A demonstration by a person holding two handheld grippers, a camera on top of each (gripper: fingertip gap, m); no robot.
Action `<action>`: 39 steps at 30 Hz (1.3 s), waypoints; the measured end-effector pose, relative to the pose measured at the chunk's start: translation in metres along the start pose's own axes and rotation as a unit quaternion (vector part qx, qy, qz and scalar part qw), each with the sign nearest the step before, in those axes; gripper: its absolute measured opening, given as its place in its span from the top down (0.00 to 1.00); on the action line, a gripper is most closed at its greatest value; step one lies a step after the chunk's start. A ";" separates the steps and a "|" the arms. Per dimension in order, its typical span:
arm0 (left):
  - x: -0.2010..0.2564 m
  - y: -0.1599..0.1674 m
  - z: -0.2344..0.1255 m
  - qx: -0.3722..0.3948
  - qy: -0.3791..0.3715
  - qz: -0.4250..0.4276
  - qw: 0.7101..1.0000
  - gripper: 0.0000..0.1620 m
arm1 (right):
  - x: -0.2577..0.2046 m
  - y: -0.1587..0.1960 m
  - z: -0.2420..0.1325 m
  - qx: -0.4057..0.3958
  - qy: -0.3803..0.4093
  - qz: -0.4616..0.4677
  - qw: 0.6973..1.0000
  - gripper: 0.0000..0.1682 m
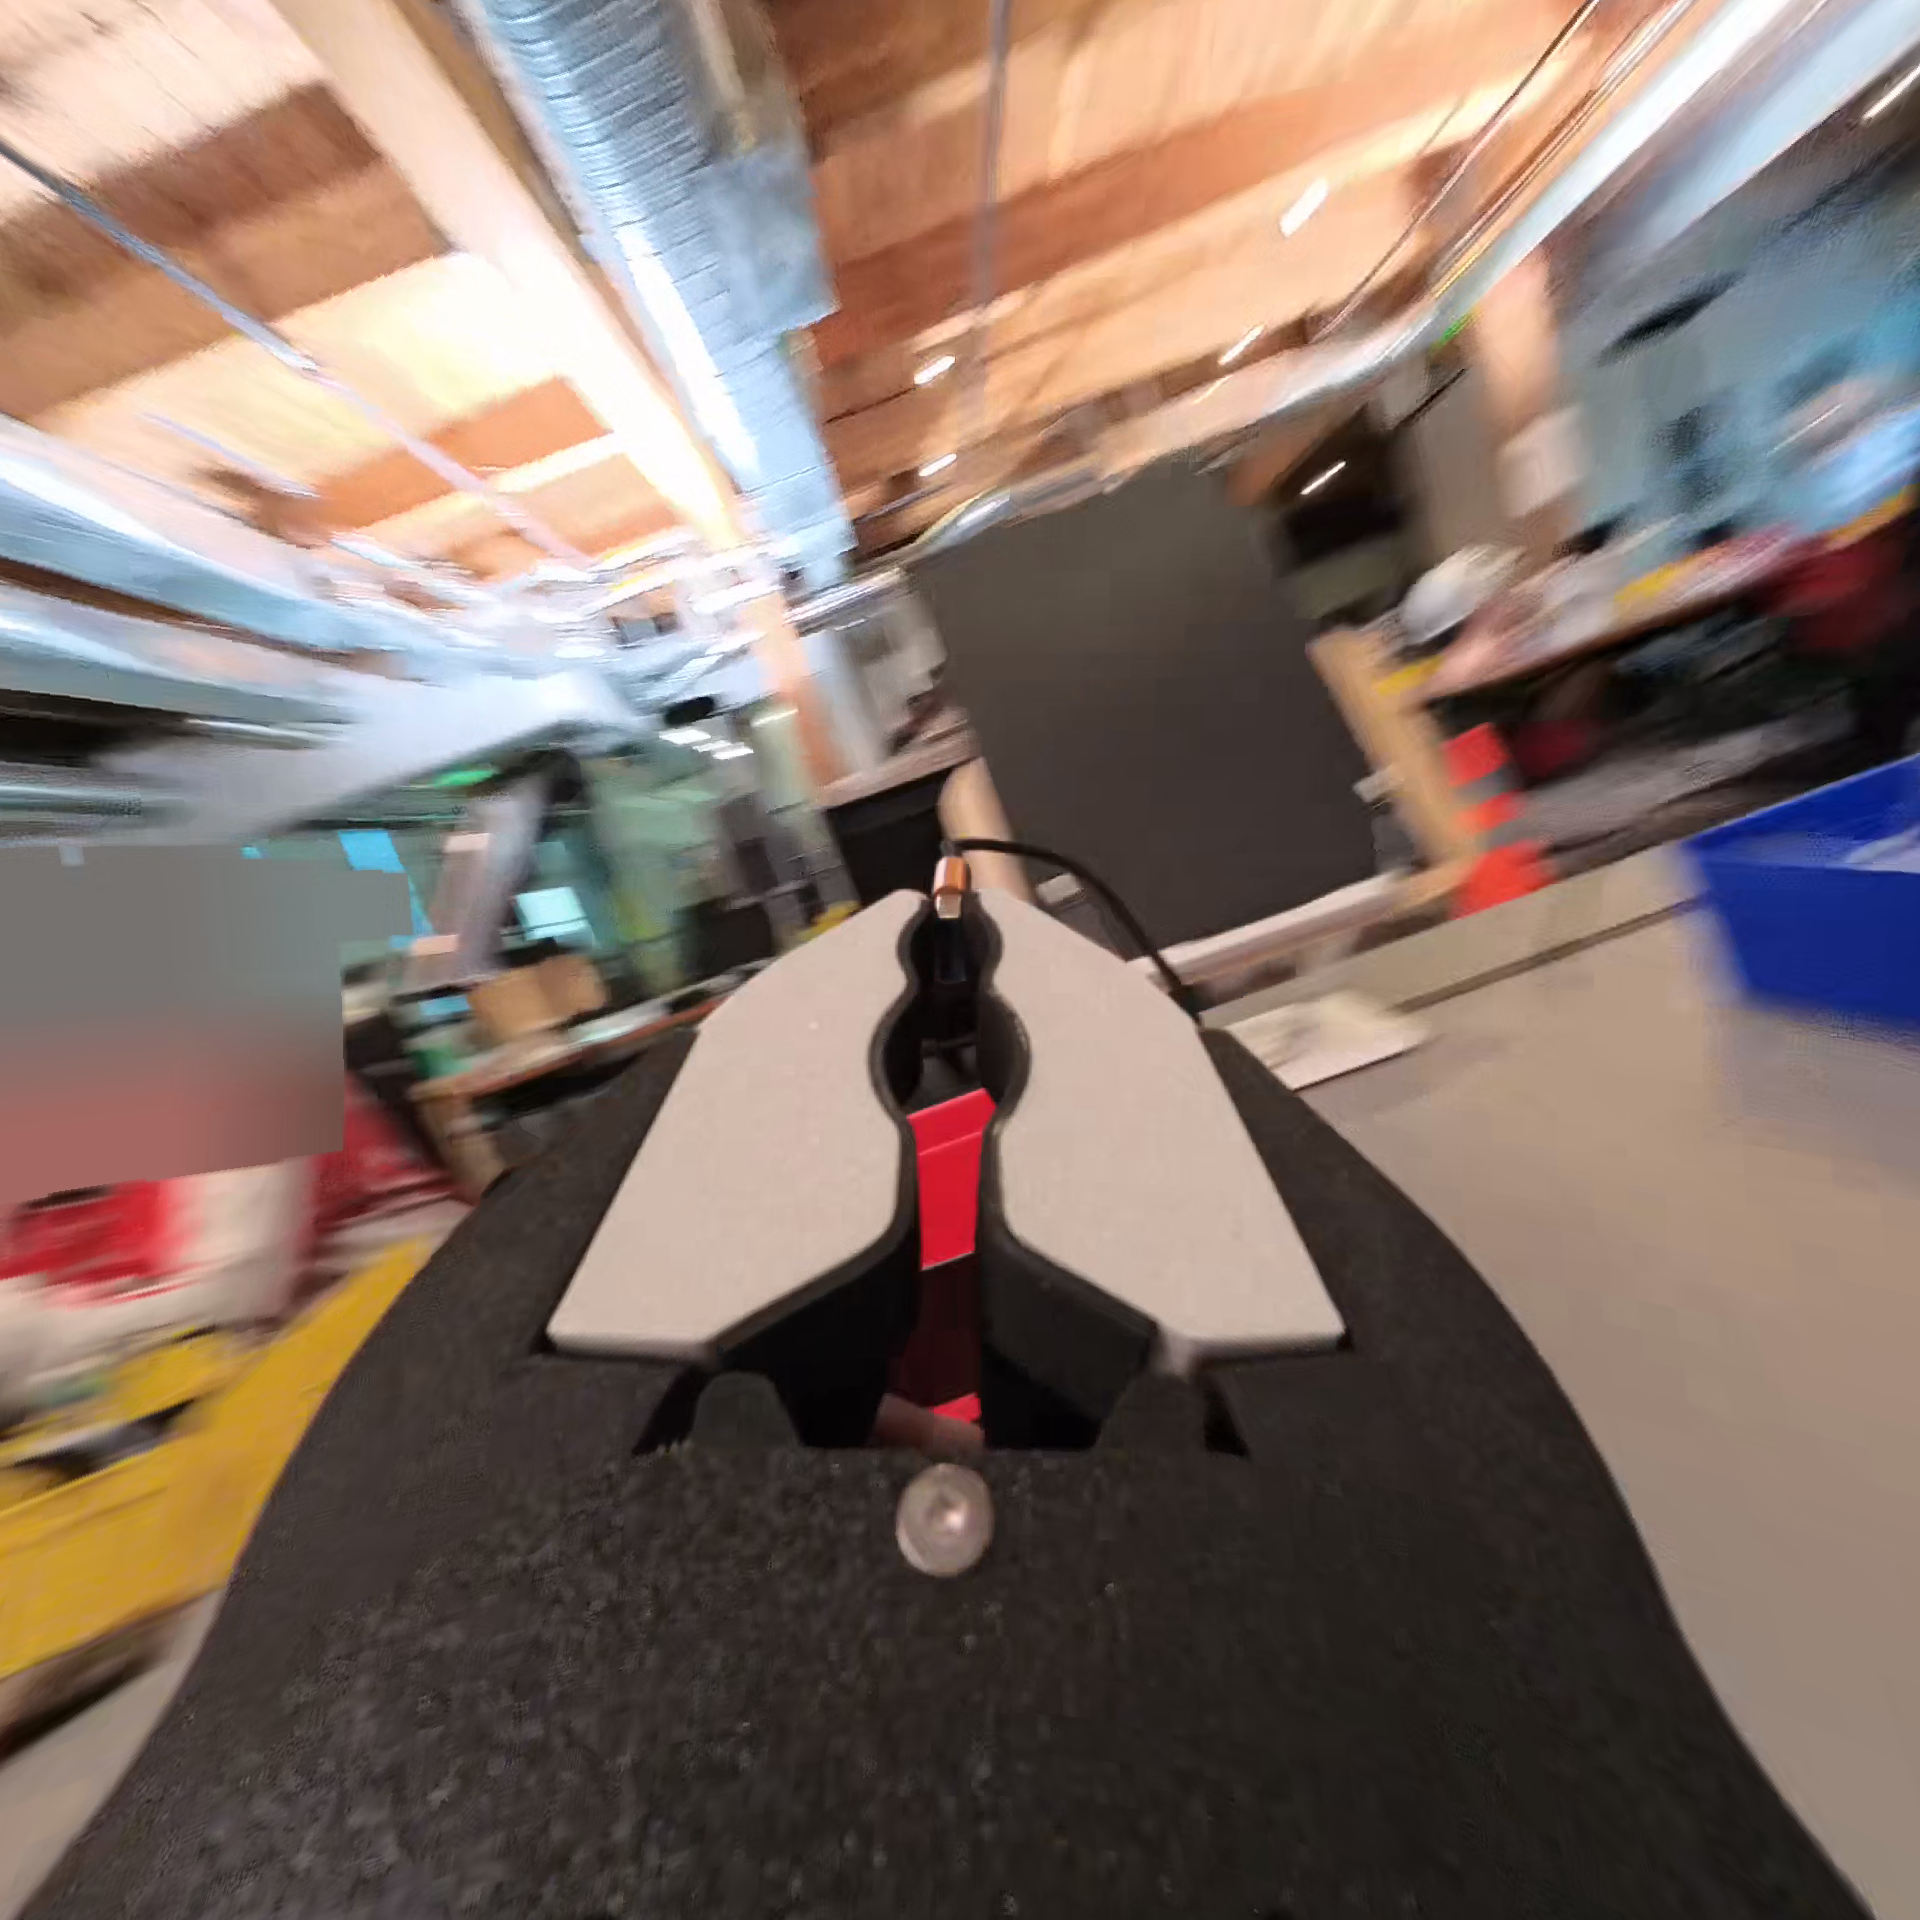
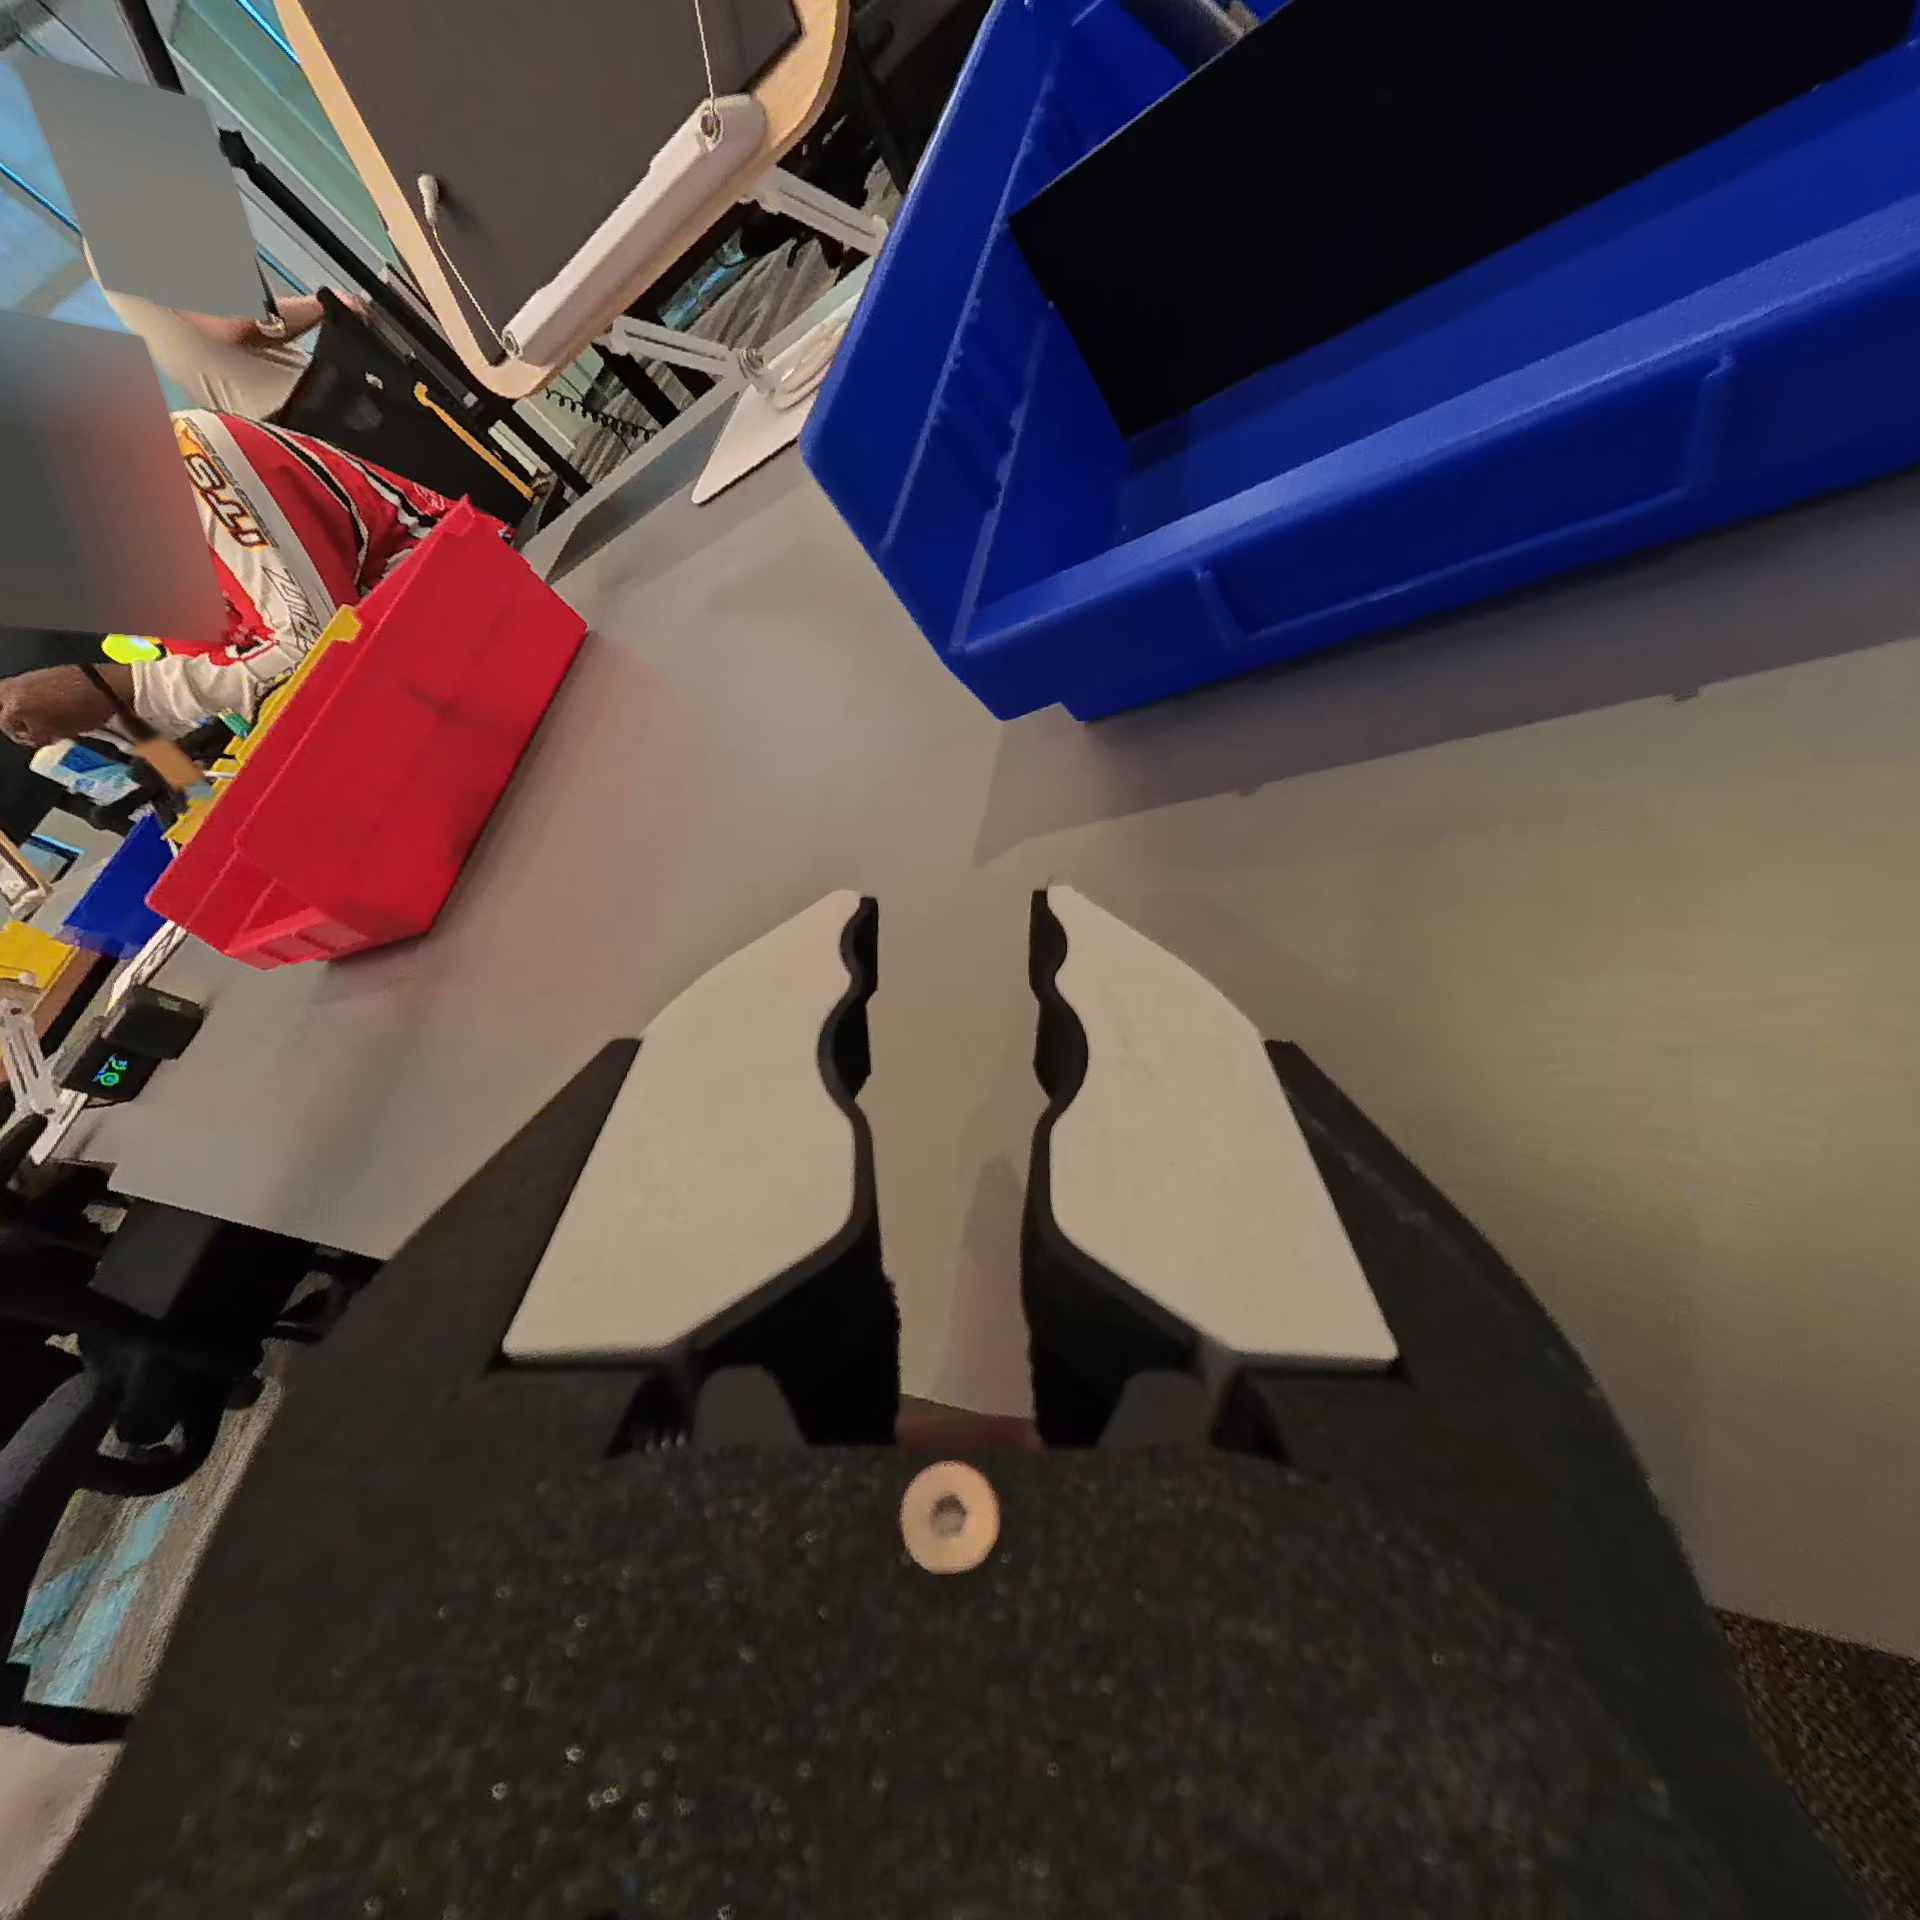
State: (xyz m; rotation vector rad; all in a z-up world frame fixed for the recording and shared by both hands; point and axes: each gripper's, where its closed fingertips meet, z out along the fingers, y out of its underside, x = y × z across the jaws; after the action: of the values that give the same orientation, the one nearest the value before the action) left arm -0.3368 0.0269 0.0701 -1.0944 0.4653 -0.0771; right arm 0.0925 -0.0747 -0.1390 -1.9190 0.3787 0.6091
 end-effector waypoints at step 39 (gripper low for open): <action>-0.022 0.151 0.053 -0.338 0.403 0.032 0.850 0.82 | -0.024 0.013 0.022 -0.044 -0.046 -0.020 0.998 0.84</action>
State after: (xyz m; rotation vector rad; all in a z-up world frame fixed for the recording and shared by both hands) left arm -0.3602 0.1479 -0.0341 -1.7278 1.3622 -0.3417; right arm 0.0607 -0.0608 -0.1423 -1.9702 0.2585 0.6946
